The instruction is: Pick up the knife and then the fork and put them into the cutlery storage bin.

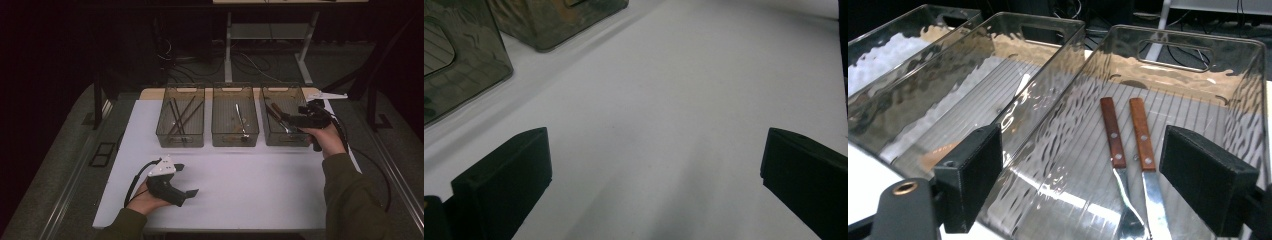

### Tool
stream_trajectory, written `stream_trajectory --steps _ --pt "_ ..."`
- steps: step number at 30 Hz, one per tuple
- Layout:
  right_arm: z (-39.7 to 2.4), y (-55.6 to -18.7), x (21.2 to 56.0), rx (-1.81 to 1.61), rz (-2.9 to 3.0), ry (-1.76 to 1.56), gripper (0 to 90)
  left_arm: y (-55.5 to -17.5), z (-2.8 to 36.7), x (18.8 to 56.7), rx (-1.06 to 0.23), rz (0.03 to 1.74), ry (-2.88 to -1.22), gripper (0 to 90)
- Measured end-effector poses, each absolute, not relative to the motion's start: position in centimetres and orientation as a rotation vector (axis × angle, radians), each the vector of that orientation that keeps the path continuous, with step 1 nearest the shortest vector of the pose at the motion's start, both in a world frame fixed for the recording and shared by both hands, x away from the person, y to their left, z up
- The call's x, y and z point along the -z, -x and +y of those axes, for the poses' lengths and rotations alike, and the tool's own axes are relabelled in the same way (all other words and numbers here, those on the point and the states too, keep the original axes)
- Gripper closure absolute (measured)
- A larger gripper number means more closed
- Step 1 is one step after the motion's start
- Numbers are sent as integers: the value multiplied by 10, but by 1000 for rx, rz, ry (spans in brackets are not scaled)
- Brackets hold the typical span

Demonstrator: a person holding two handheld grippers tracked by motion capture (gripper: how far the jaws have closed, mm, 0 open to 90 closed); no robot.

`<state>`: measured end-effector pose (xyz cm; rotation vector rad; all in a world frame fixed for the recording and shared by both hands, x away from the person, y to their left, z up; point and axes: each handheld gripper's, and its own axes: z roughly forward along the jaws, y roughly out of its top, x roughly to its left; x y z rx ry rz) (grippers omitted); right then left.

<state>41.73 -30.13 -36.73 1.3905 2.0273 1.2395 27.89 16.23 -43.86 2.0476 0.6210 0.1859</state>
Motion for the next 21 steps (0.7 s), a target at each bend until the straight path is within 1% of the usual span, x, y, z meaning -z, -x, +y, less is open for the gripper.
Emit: stream_trajectory --steps 19,20,21 --pt "-270 -369 390 -1280 2166 -1170 170 -277 162 439 -176 643 -2036 0" --pt "-269 -368 391 -1273 2180 -1162 162 -277 162 439 -175 641 -2039 0" --pt "-268 -366 392 -1269 2190 -1157 128 -277 163 439 -177 640 -2042 0"
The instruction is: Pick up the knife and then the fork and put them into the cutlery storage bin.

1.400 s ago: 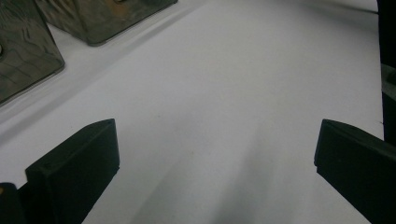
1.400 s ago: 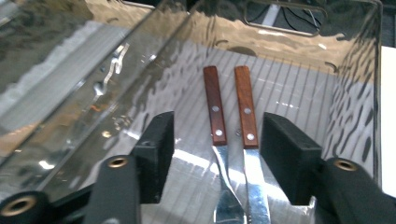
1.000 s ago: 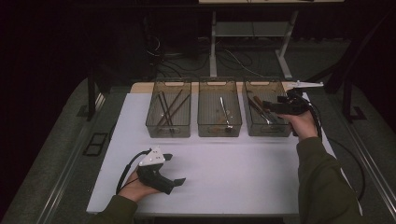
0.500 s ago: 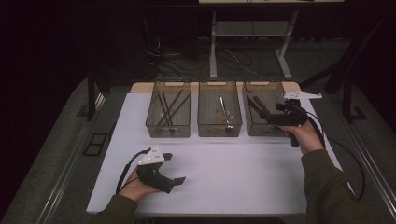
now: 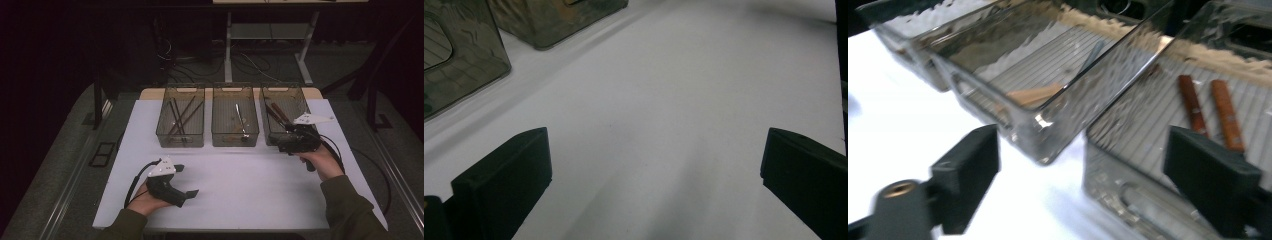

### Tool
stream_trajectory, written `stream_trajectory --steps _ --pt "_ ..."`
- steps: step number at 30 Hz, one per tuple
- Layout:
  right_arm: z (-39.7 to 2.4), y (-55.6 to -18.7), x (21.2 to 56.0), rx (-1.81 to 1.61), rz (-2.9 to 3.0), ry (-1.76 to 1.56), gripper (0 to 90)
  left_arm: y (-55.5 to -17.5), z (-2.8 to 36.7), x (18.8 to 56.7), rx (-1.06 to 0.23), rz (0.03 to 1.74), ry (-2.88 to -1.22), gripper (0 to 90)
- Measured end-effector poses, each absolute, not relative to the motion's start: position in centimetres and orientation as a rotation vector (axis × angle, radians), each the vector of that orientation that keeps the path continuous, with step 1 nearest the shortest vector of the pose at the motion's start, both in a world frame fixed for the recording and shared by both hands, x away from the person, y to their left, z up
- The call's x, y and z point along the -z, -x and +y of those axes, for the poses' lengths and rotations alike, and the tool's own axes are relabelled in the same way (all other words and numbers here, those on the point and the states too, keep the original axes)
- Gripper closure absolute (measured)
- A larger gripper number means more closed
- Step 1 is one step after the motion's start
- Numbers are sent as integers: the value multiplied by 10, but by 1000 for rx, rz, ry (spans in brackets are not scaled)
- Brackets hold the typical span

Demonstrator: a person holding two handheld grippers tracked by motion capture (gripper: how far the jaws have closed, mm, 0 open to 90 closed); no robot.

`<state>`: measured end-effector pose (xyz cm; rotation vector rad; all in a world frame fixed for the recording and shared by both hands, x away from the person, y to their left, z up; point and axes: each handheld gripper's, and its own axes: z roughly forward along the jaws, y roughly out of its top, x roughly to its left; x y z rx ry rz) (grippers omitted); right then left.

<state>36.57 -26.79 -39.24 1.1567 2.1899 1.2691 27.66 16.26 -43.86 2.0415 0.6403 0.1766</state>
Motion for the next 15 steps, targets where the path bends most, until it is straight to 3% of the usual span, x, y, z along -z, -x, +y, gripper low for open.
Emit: stream_trajectory --steps 15 --pt "-273 -319 405 -1320 2241 -1069 126 -273 162 437 -178 633 -2040 0"
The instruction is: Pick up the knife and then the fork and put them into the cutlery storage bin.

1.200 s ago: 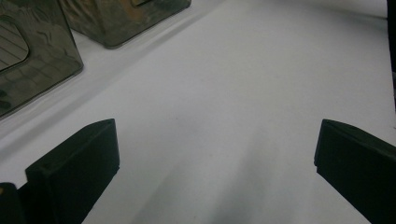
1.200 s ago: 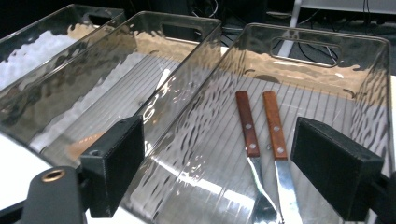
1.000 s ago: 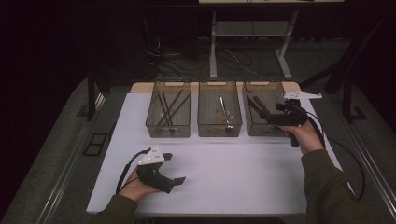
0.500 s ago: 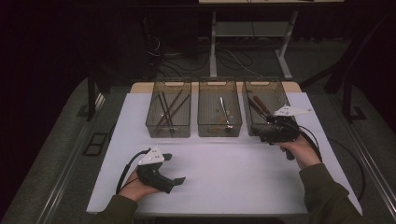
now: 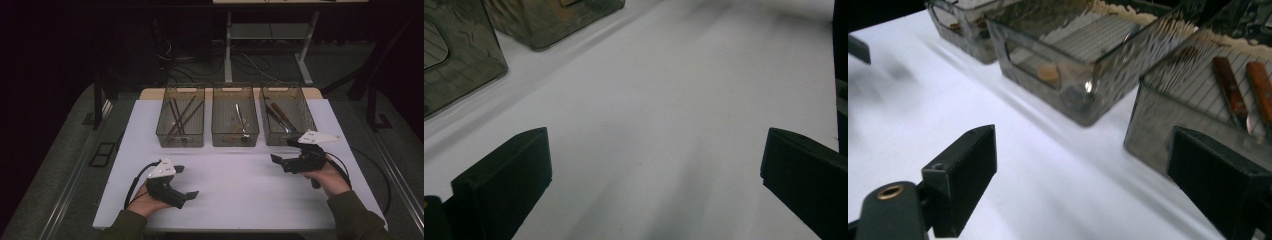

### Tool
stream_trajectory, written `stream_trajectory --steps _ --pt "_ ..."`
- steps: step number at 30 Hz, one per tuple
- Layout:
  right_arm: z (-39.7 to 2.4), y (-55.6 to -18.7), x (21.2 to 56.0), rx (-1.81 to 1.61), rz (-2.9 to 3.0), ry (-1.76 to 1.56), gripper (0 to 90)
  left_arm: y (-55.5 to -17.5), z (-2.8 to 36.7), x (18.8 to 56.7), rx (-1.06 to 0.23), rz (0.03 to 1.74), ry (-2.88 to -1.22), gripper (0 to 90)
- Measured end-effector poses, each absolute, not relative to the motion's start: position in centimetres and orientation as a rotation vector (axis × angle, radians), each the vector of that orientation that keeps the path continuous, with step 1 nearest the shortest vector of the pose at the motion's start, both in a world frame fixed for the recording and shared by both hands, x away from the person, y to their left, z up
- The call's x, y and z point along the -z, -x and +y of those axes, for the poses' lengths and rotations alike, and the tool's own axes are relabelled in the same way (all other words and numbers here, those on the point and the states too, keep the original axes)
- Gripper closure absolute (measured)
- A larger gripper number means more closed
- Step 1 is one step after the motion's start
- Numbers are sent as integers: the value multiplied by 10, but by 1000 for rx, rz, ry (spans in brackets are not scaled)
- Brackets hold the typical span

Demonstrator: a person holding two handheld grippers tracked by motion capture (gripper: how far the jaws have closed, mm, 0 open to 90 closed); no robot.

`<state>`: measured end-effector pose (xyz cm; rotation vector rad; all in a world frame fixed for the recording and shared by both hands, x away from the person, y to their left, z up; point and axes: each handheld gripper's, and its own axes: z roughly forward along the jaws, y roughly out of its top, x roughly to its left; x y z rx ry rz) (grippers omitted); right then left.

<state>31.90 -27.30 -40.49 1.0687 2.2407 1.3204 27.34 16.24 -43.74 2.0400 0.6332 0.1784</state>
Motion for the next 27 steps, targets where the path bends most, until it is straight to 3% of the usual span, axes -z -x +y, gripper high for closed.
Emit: stream_trajectory --steps 27 --pt "-291 -264 441 -1304 2293 -1074 126 -274 163 437 -176 638 -2038 0"
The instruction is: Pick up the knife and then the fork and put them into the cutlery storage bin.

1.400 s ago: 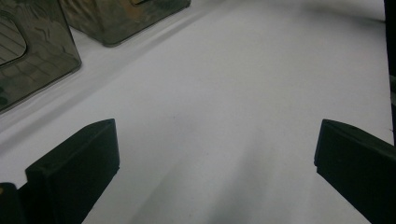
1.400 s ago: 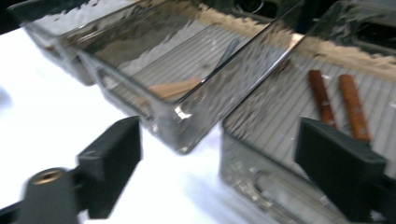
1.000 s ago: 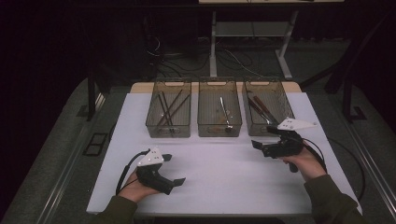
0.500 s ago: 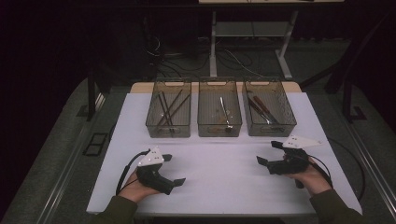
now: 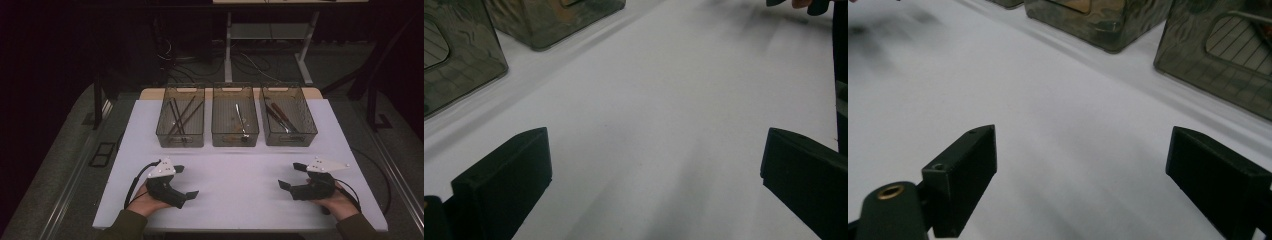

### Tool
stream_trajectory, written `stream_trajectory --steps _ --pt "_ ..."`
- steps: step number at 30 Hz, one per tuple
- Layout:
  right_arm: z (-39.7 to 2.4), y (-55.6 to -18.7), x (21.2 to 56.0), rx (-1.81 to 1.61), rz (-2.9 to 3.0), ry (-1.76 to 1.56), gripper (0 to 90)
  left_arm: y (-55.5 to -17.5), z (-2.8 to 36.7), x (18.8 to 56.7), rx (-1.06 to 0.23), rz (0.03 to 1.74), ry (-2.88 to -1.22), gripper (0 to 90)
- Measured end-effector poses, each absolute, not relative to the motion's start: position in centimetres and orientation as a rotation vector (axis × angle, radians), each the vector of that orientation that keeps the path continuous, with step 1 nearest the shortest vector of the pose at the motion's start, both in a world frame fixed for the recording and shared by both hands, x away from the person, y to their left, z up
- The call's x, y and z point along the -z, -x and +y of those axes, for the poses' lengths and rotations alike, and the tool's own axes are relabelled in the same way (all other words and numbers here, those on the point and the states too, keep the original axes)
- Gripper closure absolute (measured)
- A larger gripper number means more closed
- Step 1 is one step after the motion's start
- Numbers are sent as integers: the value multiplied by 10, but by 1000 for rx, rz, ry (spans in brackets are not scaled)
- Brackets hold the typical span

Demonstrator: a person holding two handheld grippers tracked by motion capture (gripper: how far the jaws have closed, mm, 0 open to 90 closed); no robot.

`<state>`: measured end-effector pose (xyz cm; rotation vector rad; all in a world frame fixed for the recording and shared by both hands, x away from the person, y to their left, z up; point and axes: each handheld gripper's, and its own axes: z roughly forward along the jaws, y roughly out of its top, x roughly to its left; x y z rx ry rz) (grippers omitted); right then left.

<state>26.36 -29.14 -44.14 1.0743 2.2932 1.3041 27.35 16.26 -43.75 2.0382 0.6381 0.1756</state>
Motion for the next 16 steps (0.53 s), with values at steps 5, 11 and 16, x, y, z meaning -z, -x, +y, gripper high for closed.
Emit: stream_trajectory --steps 5,11,16 --pt "-294 -258 444 -1306 2305 -1072 126 -273 162 438 -177 638 -2042 0" --pt "-293 -258 446 -1286 2317 -1062 126 -273 162 438 -176 641 -2043 0" --pt "-292 -258 445 -1289 2319 -1052 126 -273 162 438 -175 638 -2046 0"
